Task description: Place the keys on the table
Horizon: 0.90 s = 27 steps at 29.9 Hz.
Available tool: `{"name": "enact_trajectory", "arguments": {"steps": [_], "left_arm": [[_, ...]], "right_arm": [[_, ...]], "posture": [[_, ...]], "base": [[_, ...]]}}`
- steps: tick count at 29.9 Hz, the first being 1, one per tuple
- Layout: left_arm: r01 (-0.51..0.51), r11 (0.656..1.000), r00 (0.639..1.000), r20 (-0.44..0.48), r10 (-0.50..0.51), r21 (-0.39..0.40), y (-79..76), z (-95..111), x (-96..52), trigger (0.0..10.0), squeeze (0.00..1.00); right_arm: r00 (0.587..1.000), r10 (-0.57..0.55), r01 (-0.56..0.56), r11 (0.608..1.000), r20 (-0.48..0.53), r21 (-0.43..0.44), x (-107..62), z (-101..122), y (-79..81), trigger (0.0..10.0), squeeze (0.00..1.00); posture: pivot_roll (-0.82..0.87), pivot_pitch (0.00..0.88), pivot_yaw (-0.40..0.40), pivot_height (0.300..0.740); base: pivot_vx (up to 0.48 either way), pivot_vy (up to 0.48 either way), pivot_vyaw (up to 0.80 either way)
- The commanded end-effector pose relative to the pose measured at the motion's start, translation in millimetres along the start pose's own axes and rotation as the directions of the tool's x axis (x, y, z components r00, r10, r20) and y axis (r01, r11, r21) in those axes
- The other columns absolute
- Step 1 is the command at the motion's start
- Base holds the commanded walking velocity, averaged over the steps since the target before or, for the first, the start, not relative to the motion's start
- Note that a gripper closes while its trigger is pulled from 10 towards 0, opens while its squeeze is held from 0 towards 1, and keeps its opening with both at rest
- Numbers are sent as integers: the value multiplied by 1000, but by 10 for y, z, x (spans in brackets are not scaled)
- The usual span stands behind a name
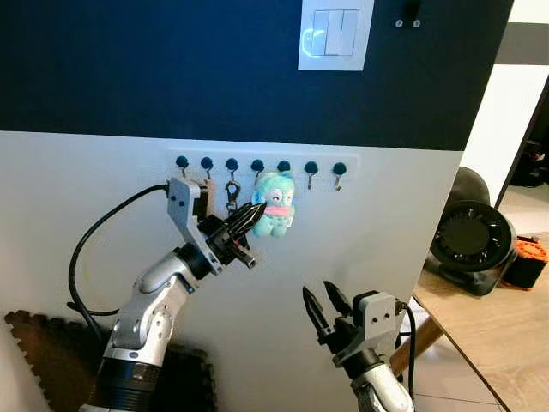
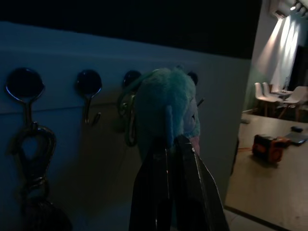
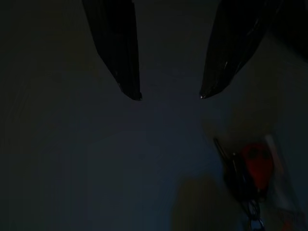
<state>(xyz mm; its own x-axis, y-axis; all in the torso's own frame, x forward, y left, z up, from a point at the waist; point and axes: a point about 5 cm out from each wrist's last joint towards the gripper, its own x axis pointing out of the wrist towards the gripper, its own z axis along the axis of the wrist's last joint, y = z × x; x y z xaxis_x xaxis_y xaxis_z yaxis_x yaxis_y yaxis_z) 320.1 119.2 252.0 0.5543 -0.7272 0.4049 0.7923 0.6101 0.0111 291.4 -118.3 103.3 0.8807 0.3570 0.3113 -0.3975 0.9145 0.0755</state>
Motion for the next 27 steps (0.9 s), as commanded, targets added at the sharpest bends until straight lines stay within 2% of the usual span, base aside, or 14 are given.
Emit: {"name": "enact_trajectory", "arguments": {"steps": [1, 7, 11, 12, 13, 18, 19, 21, 22, 23, 25, 27], "left_arm": [[42, 999, 999, -32, -42, -12, -26, 3, -53, 0, 0], [84, 993, 995, -53, -88, -84, -65, -36, -152, 0, 0], [172, 969, 954, -217, -209, -176, -192, -277, -348, 0, 0], [172, 969, 954, -217, -209, -176, -192, -277, -348, 0, 0], [182, 960, 932, -275, -237, -212, -254, -396, -428, 0, 0], [183, 955, 900, -352, -258, -233, -326, -563, -520, 0, 0], [170, 956, 889, -381, -253, -239, -347, -646, -551, 0, 0], [142, 969, 856, -466, -224, -204, -357, -822, -627, 0, 0], [142, 969, 856, -466, -224, -204, -357, -822, -627, 0, 0], [124, 976, 839, -507, -199, -177, -347, -912, -670, 0, 0], [-5, 994, 815, -576, -57, -106, -259, -1151, -780, 0, 0], [-74, 995, 799, -601, 17, -70, -226, -1265, -847, 0, 0]], "right_arm": [[1000, 2, -2, 1000, -17, 10, 1, -28, 10, 10000, 0], [1000, -1, 1, 1000, -27, 11, -26, -54, 4, 10000, 0], [998, -5, 5, 1000, -55, 8, -82, -115, -5, 10000, 0], [998, -5, 5, 1000, -55, 8, -82, -115, -5, 10000, 0], [997, -8, 8, 1000, -73, 7, -122, -154, -12, 10000, 0], [995, -13, 14, 1000, -98, 5, -176, -203, -26, 10000, 0], [993, -20, 21, 1000, -116, 6, -205, -235, -38, 10000, 0], [985, -40, 42, 999, -166, 8, -270, -319, -69, 10000, 0], [985, -40, 42, 999, -166, 8, -270, -319, -69, 10000, 0], [976, -59, 62, 998, -210, 9, -313, -385, -93, 10000, 0], [939, -115, 126, 992, -324, 14, -492, -572, -166, 10000, 0], [918, -142, 159, 987, -372, 16, -619, -657, -205, 10000, 0]], "posture": [[82, 0, 19, 740], [84, 0, 20, 740], [84, 0, 19, 740], [84, 0, 19, 740], [82, 0, 18, 740], [81, 0, 18, 740], [78, 0, 18, 740], [75, 0, 20, 740], [75, 0, 20, 740], [72, 0, 20, 740], [69, 0, 19, 740], [68, 0, 17, 740]], "base": [[0, 0, 0], [0, 0, 0], [0, 0, 0], [0, 0, 0], [0, 0, 0], [0, 0, 0], [0, 0, 0], [0, 0, 0], [0, 0, 0], [0, 0, 0], [0, 0, 0], [0, 0, 0]]}}
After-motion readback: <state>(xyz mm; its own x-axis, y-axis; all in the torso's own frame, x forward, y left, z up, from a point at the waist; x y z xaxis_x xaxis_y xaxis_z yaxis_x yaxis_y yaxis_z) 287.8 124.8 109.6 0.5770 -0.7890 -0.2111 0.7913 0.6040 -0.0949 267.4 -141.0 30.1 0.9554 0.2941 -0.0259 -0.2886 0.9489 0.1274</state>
